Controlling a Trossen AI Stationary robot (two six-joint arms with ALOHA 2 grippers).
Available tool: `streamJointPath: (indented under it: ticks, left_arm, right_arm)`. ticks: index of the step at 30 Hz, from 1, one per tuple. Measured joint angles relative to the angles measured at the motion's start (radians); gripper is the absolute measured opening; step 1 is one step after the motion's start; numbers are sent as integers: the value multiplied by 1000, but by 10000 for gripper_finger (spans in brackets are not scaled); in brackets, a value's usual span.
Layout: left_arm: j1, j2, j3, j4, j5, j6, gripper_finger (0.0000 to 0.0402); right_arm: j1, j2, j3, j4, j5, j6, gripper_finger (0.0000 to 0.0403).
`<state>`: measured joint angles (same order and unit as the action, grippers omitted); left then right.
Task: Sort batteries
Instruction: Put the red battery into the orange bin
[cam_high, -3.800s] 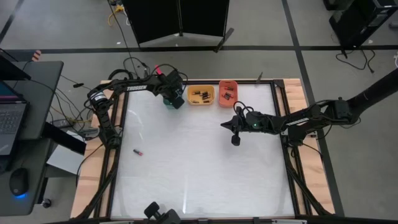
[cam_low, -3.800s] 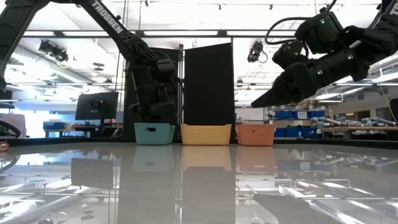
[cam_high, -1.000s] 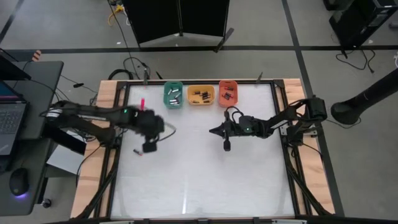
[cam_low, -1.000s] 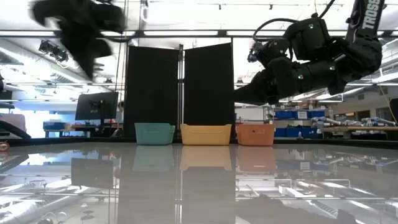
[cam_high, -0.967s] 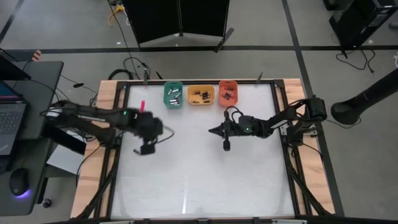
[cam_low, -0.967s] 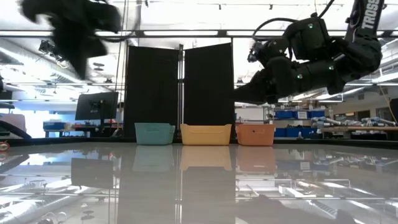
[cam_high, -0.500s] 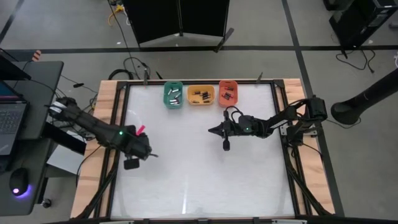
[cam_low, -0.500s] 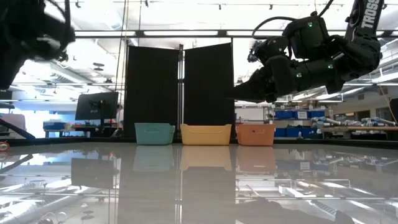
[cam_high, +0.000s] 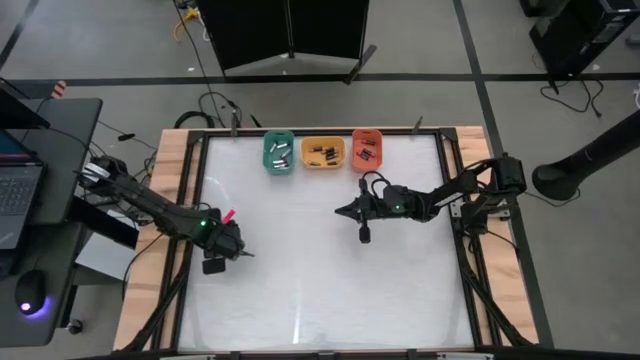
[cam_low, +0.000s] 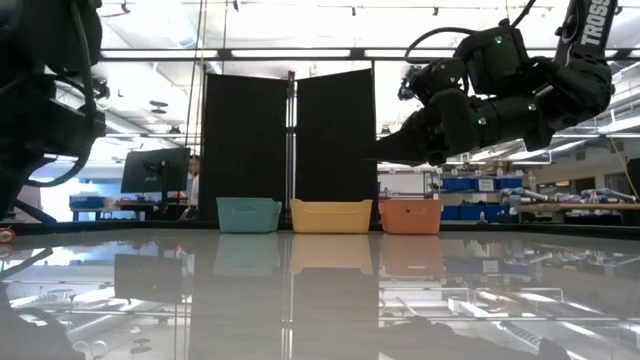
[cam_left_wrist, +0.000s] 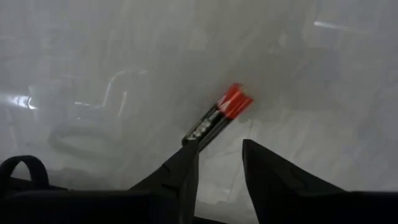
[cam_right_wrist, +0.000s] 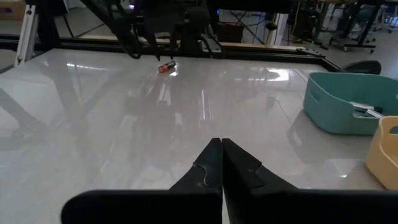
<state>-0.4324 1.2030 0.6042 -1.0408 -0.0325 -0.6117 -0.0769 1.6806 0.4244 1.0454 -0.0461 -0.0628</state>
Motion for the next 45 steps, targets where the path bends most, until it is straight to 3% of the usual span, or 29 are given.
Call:
streamJointPath:
  ticks: [13,19,30,35,39,45]
  left_arm:
    - [0,0,-64,64,-55,19,147]
    - [0,-2,-96,121,-16,5,145]
    - [0,-1,-100,197,45,-24,59]
    - [0,2,-72,302,79,-24,45]
    - [0,2,-73,533,71,-67,44]
    - [0,1,-134,853,-107,-96,44]
  right_arm:
    - [0,0,0,-1,0,0,7]
    - [0,0,0,-7,-1,0,7]
    - [0,0,0,-8,-1,0,7]
    - [0,0,0,-9,-1,0,7]
    - [0,-1,0,-14,-1,-9,7]
    - [0,-7,-2,-50,-1,-36,7]
